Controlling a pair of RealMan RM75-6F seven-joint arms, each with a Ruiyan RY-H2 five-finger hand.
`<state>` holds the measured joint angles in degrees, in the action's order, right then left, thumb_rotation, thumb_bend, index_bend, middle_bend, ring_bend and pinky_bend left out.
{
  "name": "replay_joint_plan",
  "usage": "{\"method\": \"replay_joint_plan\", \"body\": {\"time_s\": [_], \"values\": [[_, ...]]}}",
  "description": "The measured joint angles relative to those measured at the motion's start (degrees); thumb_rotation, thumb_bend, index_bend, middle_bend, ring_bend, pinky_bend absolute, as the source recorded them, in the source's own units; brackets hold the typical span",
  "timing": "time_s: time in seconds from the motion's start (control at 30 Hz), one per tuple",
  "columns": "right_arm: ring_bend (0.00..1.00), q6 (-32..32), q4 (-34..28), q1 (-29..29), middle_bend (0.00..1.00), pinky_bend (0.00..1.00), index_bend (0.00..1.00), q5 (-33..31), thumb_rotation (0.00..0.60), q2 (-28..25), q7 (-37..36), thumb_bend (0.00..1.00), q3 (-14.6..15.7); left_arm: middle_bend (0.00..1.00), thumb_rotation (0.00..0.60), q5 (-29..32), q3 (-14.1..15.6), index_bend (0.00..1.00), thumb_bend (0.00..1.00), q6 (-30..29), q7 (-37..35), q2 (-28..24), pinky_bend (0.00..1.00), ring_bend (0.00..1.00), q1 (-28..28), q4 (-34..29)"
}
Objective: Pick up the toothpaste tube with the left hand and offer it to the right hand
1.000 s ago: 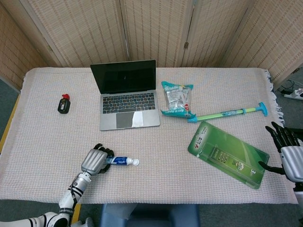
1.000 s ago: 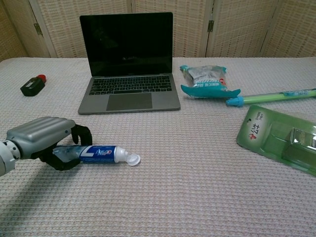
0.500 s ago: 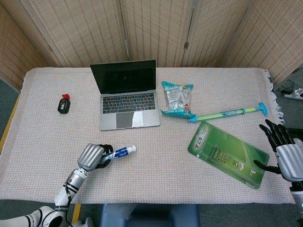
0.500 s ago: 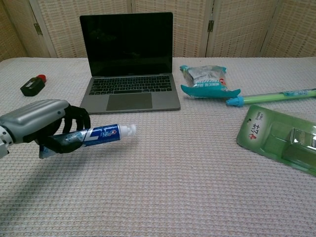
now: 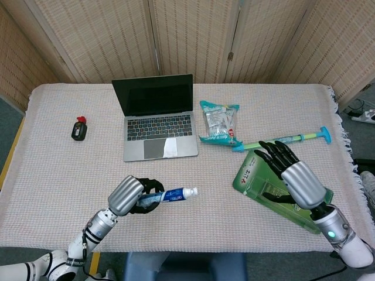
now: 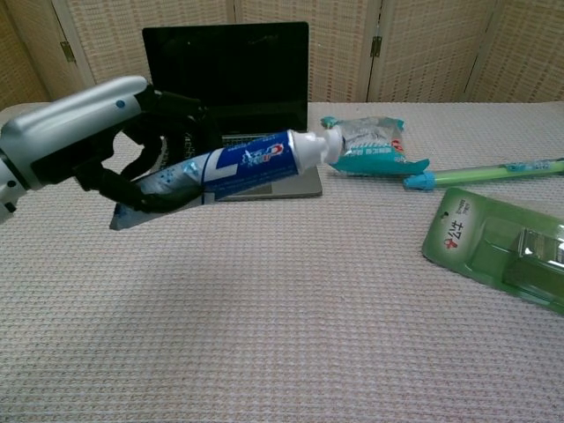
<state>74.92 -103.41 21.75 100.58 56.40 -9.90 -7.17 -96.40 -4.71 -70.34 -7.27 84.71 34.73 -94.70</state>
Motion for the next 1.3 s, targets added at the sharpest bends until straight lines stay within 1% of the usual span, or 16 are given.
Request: {"method": "replay_joint_plan", "body": {"time_s": [0.13,0.33,0.6,0.9,1.1,1.17,1.3], "values": [[0.00,-2.98,-1.81,3.46,0.00,0.00,0.00,0.40,0.600,2.38,1.18,0.10,-0.94,0.84,0.600,-0.83,-0.59,0.80,0.59,0.67,0.59,-0.87,0.82,0.77,1.49,-4.21],[0.00,-5.10,-3.81,6.47,0.00,0.00,0.00,0.23,0.600,5.22,3.03,0.10,-1.74,0.84,0.600,-0.31,-1.44,0.80,0.59,1.84,3.88,-0.94,0.82,0.77,2.70,-7.28],[0.00,-6.37,-6.10,8.78,0.00,0.00,0.00,-0.15,0.600,6.81,5.61,0.11,-2.32,0.84,0.600,0.96,-1.82,0.80,0.59,2.81,8.53,-0.17,0.82,0.77,3.39,-8.09],[0.00,-8.91,-7.84,11.48,0.00,0.00,0.00,-2.53,0.600,8.81,9.91,0.10,-3.22,0.84,0.600,2.16,-1.36,0.81,0.60,3.13,10.45,0.00,0.82,0.77,3.37,-8.70],[0.00,-8.36,-8.65,11.70,0.00,0.00,0.00,-3.14,0.600,8.79,10.59,0.11,-3.23,0.84,0.600,2.04,-1.27,0.81,0.60,1.70,9.35,0.10,0.82,0.77,2.86,-8.26],[0.00,-7.72,-9.03,11.39,0.00,0.00,0.00,-2.98,0.600,7.91,9.17,0.10,-3.04,0.84,0.600,2.01,-1.25,0.81,0.60,1.00,7.97,0.23,0.82,0.77,2.57,-7.91],[0.00,-7.00,-9.93,10.88,0.00,0.00,0.00,-2.28,0.598,4.77,4.56,0.10,-2.34,0.84,0.600,1.70,-1.12,0.81,0.61,-1.20,2.54,0.68,0.82,0.77,1.76,-6.31]]}}
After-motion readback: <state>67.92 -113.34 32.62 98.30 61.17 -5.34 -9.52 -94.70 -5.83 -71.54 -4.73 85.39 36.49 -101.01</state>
